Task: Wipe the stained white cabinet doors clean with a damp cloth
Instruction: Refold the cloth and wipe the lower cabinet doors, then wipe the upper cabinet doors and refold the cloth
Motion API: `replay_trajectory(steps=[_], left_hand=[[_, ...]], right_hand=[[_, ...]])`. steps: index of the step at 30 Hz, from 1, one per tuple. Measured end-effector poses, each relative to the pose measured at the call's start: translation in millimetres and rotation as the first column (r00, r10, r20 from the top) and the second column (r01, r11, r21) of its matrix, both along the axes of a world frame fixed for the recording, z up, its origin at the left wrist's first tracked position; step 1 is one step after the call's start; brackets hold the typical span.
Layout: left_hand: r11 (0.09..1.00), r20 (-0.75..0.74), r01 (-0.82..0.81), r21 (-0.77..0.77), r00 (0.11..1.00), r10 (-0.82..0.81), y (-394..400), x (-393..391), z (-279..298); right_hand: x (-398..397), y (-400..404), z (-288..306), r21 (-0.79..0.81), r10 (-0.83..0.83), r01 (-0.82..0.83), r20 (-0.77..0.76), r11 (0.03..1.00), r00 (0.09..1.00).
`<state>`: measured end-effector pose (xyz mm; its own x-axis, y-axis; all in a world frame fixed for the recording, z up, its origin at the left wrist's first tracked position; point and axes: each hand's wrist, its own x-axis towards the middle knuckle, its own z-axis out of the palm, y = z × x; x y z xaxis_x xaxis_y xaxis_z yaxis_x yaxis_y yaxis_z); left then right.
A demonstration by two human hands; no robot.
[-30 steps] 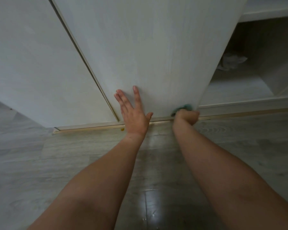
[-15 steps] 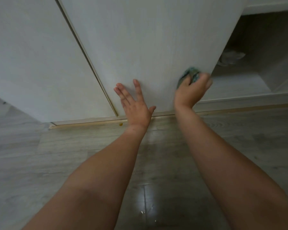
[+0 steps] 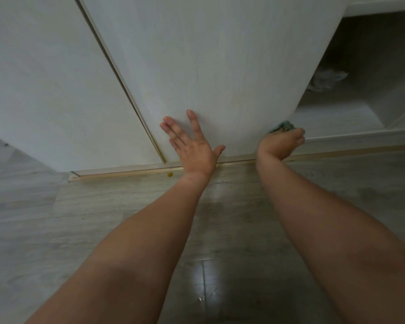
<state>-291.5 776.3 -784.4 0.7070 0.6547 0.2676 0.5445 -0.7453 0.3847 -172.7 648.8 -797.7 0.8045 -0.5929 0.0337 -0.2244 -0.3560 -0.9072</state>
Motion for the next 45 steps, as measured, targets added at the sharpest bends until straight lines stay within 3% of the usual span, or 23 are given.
replay_trajectory(steps=[2, 4, 6, 9, 13, 14, 16, 17, 19, 20, 21, 25, 27, 30, 32, 34, 36, 41, 43, 45], left_hand=[[1.000, 0.006, -0.005, 0.003, 1.000, 0.005, -1, 0, 0], [1.000, 0.009, 0.007, -0.010, 1.000, -0.007, -1, -2, -2], [1.000, 0.004, 0.027, -0.004, 1.000, -0.027, 0, -2, -2], [0.999, 0.036, 0.035, 0.025, 0.999, -0.036, 4, -4, -3], [0.993, 0.144, 0.118, 0.002, 0.983, -0.117, -9, -29, 2], [0.991, 0.111, 0.112, -0.074, 0.988, -0.104, -17, -40, 5], [0.900, 0.043, 0.071, -0.431, 0.997, -0.058, -36, -49, 25], [0.757, 0.008, 0.006, -0.653, 1.000, -0.001, -45, -51, 44], [0.316, -0.077, -0.096, -0.944, 0.995, 0.069, -64, -52, 101], [0.162, -0.082, -0.096, -0.982, 0.992, 0.091, -69, -53, 124], [0.121, -0.083, -0.092, -0.988, 0.993, 0.083, -76, -51, 158], [0.242, -0.054, -0.054, -0.969, 0.999, 0.007, -99, -46, 292], [0.253, -0.023, -0.011, -0.967, 0.999, -0.045, -109, -43, 364], [0.261, -0.068, -0.026, -0.965, 0.986, -0.154, -120, -40, 462], [0.202, -0.133, -0.090, -0.975, 0.968, -0.213, -130, -38, 521], [0.079, -0.151, -0.134, -0.988, 0.948, -0.281, -141, -37, 584], [-0.015, -0.085, -0.094, -0.995, 0.946, -0.313, -152, -35, 645], [-0.115, 0.124, 0.083, -0.990, 0.895, -0.428, -189, -38, 767], [-0.144, 0.176, 0.124, -0.982, 0.885, -0.431, -204, -36, 782], [-0.173, 0.206, 0.141, -0.975, 0.871, -0.447, -226, -38, 809]], right_hand=[[-17, 19, -18, 0.015, 0.126, -0.125, -0.122, 0.992, 0.984], [-37, 33, -34, 0.091, 0.323, -0.310, -0.249, 0.946, 0.913], [-41, 37, -43, 0.200, 0.404, -0.358, -0.299, 0.912, 0.864], [-40, 35, -41, 0.291, 0.415, -0.333, -0.293, 0.897, 0.861], [-63, 26, -15, 0.346, 0.529, -0.436, -0.248, 0.831, 0.811], [-74, 19, -1, 0.414, 0.557, -0.429, -0.265, 0.803, 0.787], [-89, -1, 31, 0.626, 0.590, -0.329, -0.267, 0.707, 0.762], [-96, -11, 48, 0.703, 0.620, -0.297, -0.257, 0.647, 0.741], [-111, -37, 96, 0.743, 0.691, -0.310, -0.272, 0.593, 0.670], [-118, -45, 117, 0.749, 0.704, -0.311, -0.279, 0.585, 0.653], [-122, -58, 149, 0.745, 0.685, -0.286, -0.300, 0.603, 0.664], [-133, -102, 282, 0.663, 0.469, -0.090, -0.421, 0.743, 0.777], [-137, -123, 357, 0.638, 0.427, -0.082, -0.410, 0.766, 0.806], [-139, -145, 463, 0.689, 0.366, -0.032, -0.345, 0.724, 0.864], [-143, -158, 530, 0.725, 0.327, 0.004, -0.316, 0.689, 0.890], [-146, -169, 589, 0.749, 0.289, 0.020, -0.280, 0.663, 0.915], [-151, -178, 647, 0.735, 0.232, 0.029, -0.250, 0.678, 0.940], [-176, -206, 751, 0.657, 0.046, 0.185, -0.317, 0.730, 0.947], [-178, -207, 764, 0.615, 0.026, 0.201, -0.339, 0.762, 0.940], [-185, -213, 788, 0.738, 0.074, 0.134, -0.242, 0.661, 0.967]])
